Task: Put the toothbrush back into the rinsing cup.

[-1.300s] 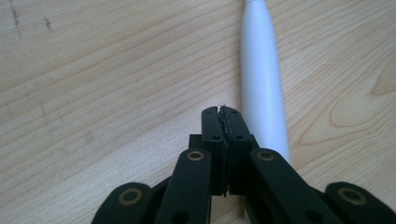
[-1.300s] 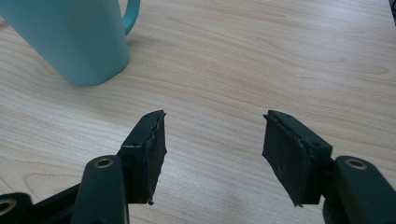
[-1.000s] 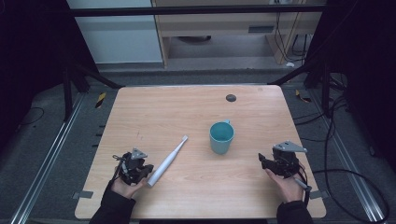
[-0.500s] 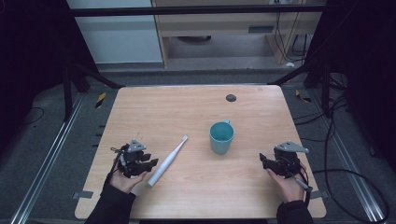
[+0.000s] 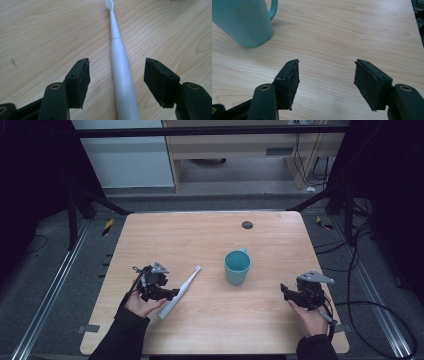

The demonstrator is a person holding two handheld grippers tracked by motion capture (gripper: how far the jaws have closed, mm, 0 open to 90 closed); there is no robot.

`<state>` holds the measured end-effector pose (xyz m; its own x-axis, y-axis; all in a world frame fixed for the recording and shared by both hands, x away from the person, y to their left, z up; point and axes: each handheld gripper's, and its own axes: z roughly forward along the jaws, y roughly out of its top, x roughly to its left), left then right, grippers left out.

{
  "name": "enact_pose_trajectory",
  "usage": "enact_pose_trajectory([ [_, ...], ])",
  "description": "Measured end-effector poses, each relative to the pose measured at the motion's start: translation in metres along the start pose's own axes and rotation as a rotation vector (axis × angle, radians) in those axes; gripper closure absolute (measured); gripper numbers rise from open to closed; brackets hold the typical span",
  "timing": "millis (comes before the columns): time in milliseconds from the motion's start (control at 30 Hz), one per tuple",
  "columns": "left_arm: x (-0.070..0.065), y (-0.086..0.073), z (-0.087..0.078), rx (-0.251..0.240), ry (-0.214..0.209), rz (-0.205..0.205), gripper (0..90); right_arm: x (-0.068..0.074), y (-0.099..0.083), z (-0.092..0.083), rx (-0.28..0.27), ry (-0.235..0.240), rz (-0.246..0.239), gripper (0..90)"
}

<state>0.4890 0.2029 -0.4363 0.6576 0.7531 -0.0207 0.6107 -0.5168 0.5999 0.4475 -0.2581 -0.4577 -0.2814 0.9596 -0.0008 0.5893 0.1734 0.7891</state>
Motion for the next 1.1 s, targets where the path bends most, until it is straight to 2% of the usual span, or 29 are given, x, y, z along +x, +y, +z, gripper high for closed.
enact_pose_trajectory([
  [233,-0.001,0.002,0.014,0.083,-0.006,0.010,35.0,-0.001,0.000,0.000,0.008,-0.002,-0.005,36.3],
  [633,0.001,0.001,0.030,0.213,-0.021,0.026,40.4,-0.001,-0.002,0.003,0.024,0.006,-0.017,36.7],
  [833,-0.002,0.002,0.035,0.257,-0.031,0.023,44.4,-0.002,-0.003,0.004,0.028,0.002,-0.019,36.9],
  [1100,-0.003,0.001,0.037,0.284,-0.044,0.010,52.3,-0.002,-0.003,0.004,0.028,0.004,-0.021,37.3],
])
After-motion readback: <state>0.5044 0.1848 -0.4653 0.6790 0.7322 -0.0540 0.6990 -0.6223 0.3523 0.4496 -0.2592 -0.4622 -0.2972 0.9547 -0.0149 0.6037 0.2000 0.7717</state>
